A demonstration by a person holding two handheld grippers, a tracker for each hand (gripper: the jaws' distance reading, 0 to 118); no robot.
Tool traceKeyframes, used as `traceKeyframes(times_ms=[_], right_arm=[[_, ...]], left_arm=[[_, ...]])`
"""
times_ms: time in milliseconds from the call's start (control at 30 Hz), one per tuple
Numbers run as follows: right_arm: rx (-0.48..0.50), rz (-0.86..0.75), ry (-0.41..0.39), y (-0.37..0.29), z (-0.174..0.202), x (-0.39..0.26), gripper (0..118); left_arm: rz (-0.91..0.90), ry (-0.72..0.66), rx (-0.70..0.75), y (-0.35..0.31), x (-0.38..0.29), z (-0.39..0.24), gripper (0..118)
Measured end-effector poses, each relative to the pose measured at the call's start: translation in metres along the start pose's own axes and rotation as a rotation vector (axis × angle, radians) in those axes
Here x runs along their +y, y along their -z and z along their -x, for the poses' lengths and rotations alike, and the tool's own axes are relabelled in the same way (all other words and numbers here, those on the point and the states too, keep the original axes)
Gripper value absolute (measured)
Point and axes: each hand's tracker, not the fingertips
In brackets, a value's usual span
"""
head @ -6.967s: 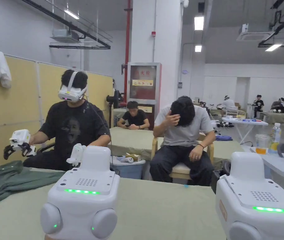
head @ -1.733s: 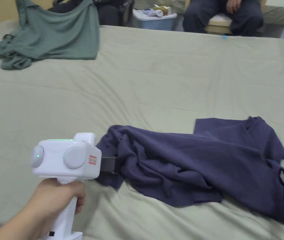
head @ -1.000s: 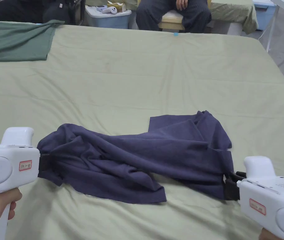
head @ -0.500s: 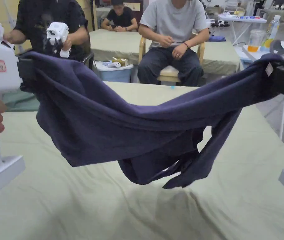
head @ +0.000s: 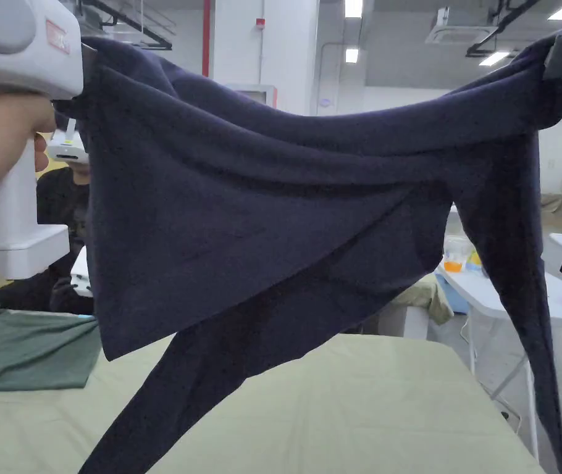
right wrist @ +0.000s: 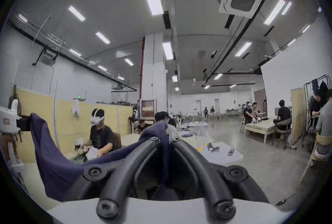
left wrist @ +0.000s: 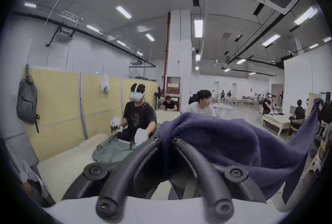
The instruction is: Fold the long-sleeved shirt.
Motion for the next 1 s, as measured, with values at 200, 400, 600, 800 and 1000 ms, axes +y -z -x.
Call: traceKeyframes(times_ms=[200, 400, 600, 800, 1000], right_arm=[[-0.064, -0.007, 0.035, 0.064, -0.01, 0.045, 16], [-0.119, -0.013, 0.023, 0.158, -0.02, 0.076, 16], [-0.178, -0.075, -0.033, 0.245, -0.025, 0.083, 16], [-0.222, -0.076, -0.023, 0.284, -0.033, 0.065, 16], [-0.215, -0.034, -0.002, 0.299, -0.038, 0.015, 16]], left_arm=[[-0.024, -0.035, 0.026, 0.056, 0.063, -0.024, 7], [-0.057, -0.101, 0.021, 0.114, 0.104, -0.056, 7], [-0.093, -0.078, -0.005, 0.18, 0.113, -0.082, 7], [-0.099, -0.066, 0.022, 0.224, 0.099, -0.097, 7], [-0.041, -0.036, 0.042, 0.256, 0.065, -0.1, 7]])
